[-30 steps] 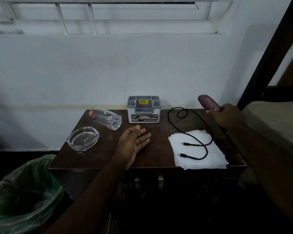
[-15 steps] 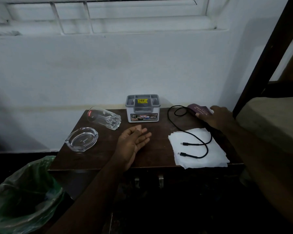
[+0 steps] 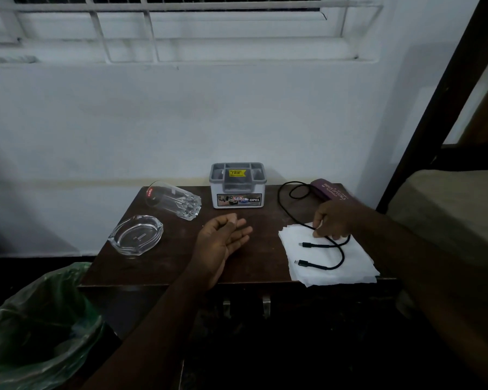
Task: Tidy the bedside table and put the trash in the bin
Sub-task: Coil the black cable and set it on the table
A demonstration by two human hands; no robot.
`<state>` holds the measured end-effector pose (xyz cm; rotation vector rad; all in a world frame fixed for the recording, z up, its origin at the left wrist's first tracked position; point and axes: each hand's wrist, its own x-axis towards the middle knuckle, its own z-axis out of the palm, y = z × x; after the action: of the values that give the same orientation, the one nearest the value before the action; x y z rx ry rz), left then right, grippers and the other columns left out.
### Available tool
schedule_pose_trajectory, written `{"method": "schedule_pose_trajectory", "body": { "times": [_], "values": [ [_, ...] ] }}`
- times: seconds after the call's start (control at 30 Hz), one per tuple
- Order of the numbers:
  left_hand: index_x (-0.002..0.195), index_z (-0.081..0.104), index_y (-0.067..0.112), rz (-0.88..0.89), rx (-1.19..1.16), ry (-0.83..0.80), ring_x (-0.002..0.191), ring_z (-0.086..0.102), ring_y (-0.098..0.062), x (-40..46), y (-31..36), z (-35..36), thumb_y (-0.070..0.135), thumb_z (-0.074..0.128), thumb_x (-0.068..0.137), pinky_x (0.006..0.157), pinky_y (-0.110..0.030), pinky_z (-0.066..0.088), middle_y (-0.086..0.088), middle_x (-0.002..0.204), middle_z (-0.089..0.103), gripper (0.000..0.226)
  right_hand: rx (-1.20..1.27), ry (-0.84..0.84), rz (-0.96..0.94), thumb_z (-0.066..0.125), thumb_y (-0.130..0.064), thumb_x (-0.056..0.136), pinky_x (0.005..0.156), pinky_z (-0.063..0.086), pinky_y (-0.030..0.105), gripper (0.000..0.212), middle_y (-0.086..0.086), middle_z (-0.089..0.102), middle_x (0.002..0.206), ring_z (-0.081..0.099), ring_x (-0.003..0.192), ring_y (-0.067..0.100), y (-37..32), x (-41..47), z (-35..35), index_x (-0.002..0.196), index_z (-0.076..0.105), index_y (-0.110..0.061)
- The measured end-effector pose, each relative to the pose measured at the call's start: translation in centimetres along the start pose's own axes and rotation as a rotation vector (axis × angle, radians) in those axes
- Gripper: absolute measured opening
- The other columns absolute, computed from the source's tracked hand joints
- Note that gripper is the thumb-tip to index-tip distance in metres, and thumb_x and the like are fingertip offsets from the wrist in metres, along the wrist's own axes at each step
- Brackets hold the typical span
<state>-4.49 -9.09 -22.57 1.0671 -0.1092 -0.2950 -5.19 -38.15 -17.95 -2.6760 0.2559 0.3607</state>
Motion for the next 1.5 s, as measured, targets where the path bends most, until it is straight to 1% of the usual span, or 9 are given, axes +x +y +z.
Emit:
{"method": "schedule_pose_trajectory", "body": {
  "times": [0.3,0.47,0.67,0.9,1.03,1.13,1.3,1.4,1.5],
  "values": [
    [0.114,0.059,0.006,0.017,0.063,0.004,0.098,0.073,-0.028,-0.4,0.1,0.3,0.014,0.055,0.098,0.076,-0.030,0.060,-0.017,0.116,0.068,0.019,0.068,0.109,-0.003,0.068,-0.018,0.083,0.049,0.051,0.024,0.015,0.002,0.064,0.064,0.061,0.054,0.014,-1.7,-0.4,-0.8,0.069,0.064,-0.020],
    [0.114,0.064,0.018,0.108,0.330,-0.030,0.105,0.069,-0.022,-1.6,0.0,2.4,0.017,0.061,0.095,0.086,-0.036,0.057,-0.005,0.115,0.072,0.019,0.748,0.102,-0.114,0.071,-0.020,0.079,0.046,0.049,0.024,0.013,0.009,0.064,0.063,0.060,0.052,0.015,-5.1,-2.7,-1.1,0.083,0.071,-0.009],
    [0.127,0.055,0.019,0.214,0.660,-0.341,0.114,0.062,-0.011,-2.4,-0.5,5.6,0.023,0.066,0.092,0.096,-0.029,0.051,-0.001,0.122,0.066,0.038,1.085,-0.019,-0.252,0.073,-0.018,0.083,0.057,0.056,0.025,0.014,0.006,0.071,0.078,0.068,0.068,0.013,-8.9,-4.3,-0.4,0.096,0.070,-0.012],
    [0.109,0.061,0.013,0.131,0.620,-0.170,0.050,0.058,-0.012,-2.0,2.5,4.6,0.018,0.044,0.103,0.049,-0.019,0.046,0.001,0.079,0.069,0.019,1.460,0.106,-0.322,0.064,-0.006,0.089,0.065,0.059,0.024,0.007,0.004,0.072,0.077,0.073,0.073,0.018,-9.4,-4.4,-0.2,0.096,0.066,-0.006],
    [0.095,0.068,0.016,0.081,0.632,-0.124,0.042,0.042,-0.006,-1.7,4.9,3.6,0.028,0.044,0.103,0.042,-0.019,0.037,0.010,0.059,0.057,0.027,1.533,0.166,-0.313,0.061,-0.003,0.091,0.066,0.059,0.025,0.008,0.001,0.072,0.075,0.074,0.077,0.020,-9.5,-4.5,-0.5,0.099,0.063,-0.005],
    [0.090,0.065,0.015,-0.059,0.390,-0.179,0.041,0.027,-0.008,-1.9,6.1,3.4,0.028,0.040,0.102,0.045,-0.022,0.027,0.006,0.058,0.046,0.030,1.252,0.257,-0.217,0.064,-0.020,0.091,0.064,0.060,0.031,0.012,0.002,0.072,0.081,0.074,0.072,0.018,-9.8,-4.6,-0.2,0.094,0.067,-0.008],
    [0.096,0.062,0.011,-0.108,0.117,-0.294,0.040,0.025,-0.007,-2.2,8.0,3.1,0.016,0.030,0.093,0.043,-0.020,0.027,0.006,0.056,0.042,0.032,0.293,0.985,-0.533,0.066,-0.026,0.082,0.075,0.048,0.021,0.020,-0.007,0.062,0.098,0.059,0.086,0.008,-10.0,-4.4,0.0,0.102,0.062,-0.022],
    [0.105,0.061,0.012,-0.073,0.046,-0.364,0.045,0.035,-0.008,-2.5,8.9,3.2,0.014,0.037,0.096,0.044,-0.022,0.032,0.005,0.062,0.046,0.025,0.072,0.907,-0.789,0.068,-0.022,0.079,0.099,0.043,0.030,0.043,0.001,0.062,0.121,0.056,0.114,0.017,-11.1,-3.8,0.4,0.121,0.059,-0.016],
    [0.110,0.061,0.017,-0.040,-0.029,-0.423,0.050,0.041,-0.008,-2.7,9.7,2.8,0.019,0.045,0.098,0.046,-0.023,0.036,0.005,0.070,0.051,0.021,0.050,0.756,-0.810,0.066,-0.022,0.086,0.092,0.050,0.041,0.034,0.004,0.070,0.113,0.064,0.106,0.023,-12.3,-3.7,1.8,0.118,0.064,-0.013]
  ]
}}
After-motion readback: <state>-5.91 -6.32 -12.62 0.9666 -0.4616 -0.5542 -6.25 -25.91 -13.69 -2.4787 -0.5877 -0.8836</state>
